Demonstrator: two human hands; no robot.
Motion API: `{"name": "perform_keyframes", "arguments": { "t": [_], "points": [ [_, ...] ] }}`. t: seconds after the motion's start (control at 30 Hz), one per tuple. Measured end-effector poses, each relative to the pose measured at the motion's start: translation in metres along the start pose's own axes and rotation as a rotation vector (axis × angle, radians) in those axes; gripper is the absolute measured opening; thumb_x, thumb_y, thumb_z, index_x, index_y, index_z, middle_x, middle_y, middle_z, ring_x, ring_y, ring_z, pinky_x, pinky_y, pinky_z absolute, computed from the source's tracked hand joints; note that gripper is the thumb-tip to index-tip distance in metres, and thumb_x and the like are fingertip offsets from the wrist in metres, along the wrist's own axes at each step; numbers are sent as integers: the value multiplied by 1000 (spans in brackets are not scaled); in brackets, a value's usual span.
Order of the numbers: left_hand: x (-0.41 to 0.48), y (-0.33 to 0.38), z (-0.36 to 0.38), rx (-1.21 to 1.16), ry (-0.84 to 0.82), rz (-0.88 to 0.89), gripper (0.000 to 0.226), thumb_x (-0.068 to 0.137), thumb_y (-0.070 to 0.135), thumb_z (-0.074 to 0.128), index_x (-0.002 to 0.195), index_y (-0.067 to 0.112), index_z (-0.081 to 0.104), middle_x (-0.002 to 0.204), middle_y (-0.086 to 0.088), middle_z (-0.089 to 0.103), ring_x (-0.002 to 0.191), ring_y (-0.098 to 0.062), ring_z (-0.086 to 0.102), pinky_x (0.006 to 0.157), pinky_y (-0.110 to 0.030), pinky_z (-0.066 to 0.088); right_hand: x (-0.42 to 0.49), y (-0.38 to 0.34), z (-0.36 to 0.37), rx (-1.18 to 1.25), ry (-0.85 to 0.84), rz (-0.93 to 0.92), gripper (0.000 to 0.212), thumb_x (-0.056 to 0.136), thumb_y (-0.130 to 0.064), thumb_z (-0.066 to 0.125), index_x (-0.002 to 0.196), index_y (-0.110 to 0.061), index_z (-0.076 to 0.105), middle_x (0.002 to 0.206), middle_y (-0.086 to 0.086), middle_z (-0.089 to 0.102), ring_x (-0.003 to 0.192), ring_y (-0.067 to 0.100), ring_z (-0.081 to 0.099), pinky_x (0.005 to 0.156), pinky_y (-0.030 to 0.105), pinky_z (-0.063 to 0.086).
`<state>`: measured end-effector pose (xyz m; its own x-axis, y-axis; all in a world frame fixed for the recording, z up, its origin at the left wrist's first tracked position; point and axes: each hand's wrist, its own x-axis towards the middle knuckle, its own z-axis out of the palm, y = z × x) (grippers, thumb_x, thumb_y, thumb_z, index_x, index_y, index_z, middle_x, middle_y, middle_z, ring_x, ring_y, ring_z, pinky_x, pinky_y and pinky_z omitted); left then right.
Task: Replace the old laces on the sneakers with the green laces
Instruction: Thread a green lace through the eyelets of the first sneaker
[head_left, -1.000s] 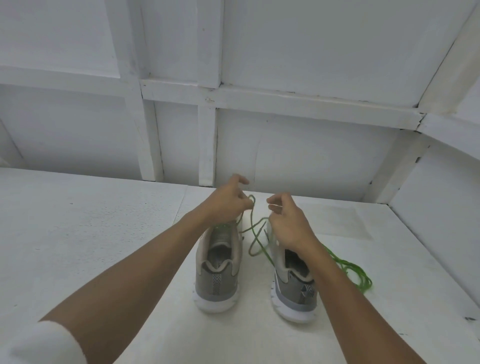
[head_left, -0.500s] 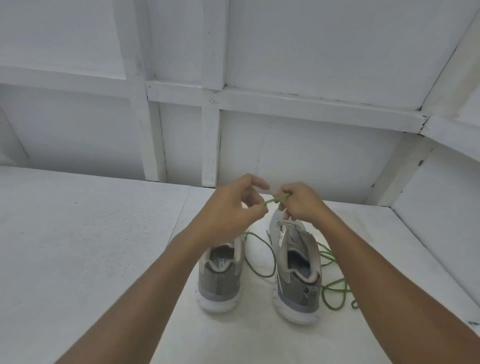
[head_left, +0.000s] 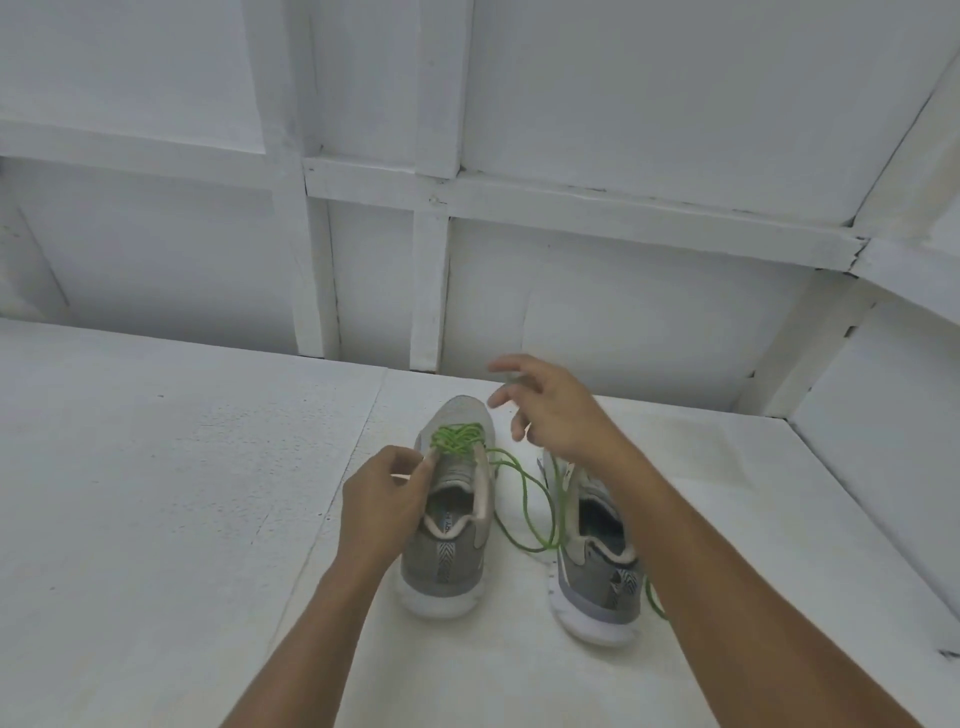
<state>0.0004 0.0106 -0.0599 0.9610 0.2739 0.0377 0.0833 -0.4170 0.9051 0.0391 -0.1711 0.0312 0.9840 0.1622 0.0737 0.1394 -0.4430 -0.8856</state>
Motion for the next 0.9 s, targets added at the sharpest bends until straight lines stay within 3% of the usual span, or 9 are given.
{"name": "perform_keyframes", "arguments": {
  "t": [0.07, 0.13, 0.27, 0.53, 0.9],
  "points": [
    [1, -1, 1, -11, 18, 2, 27, 86, 51, 64, 86, 24, 68, 83, 12, 68, 78, -2, 63, 71, -30, 54, -5, 5, 20, -155, -54, -33, 26, 99, -11, 40, 118, -27, 48, 93, -4, 69, 53, 14, 51, 50, 19, 40],
    [1, -1, 1, -37, 22, 4, 24, 87, 49, 63, 87, 26, 68, 82, 12, 68, 79, -3, 63, 70, -28, 52, -8, 12, 39, -283, -65, -40, 13, 99, -15, 43, 109, -23, 45, 92, -6, 68, 61, 10, 53, 57, 21, 42],
    [-1, -6, 4, -109, 24, -11, 23, 90, 47, 60, 93, 28, 71, 84, 10, 71, 83, -5, 64, 76, -30, 52, -10, 23, 65, -368, 41, -57, 9, 91, -21, 57, 95, -23, 65, 91, -1, 70, 83, 19, 62, 77, 31, 50],
    [-1, -8, 7, -357, 43, -194, 16, 90, 27, 59, 85, 26, 75, 82, 8, 73, 85, -13, 68, 83, -40, 55, -10, 26, 85, -446, 96, -63, 19, 87, -21, 59, 95, -21, 76, 99, -5, 72, 90, 11, 61, 72, 22, 44],
    [0, -9, 11, -431, 71, -238, 18, 91, 24, 59, 83, 22, 74, 81, 3, 74, 85, -16, 68, 83, -42, 55, -11, 23, 85, -532, 102, -62, 19, 88, -19, 56, 97, -18, 74, 97, 0, 71, 86, 16, 60, 67, 23, 42]
  ]
}}
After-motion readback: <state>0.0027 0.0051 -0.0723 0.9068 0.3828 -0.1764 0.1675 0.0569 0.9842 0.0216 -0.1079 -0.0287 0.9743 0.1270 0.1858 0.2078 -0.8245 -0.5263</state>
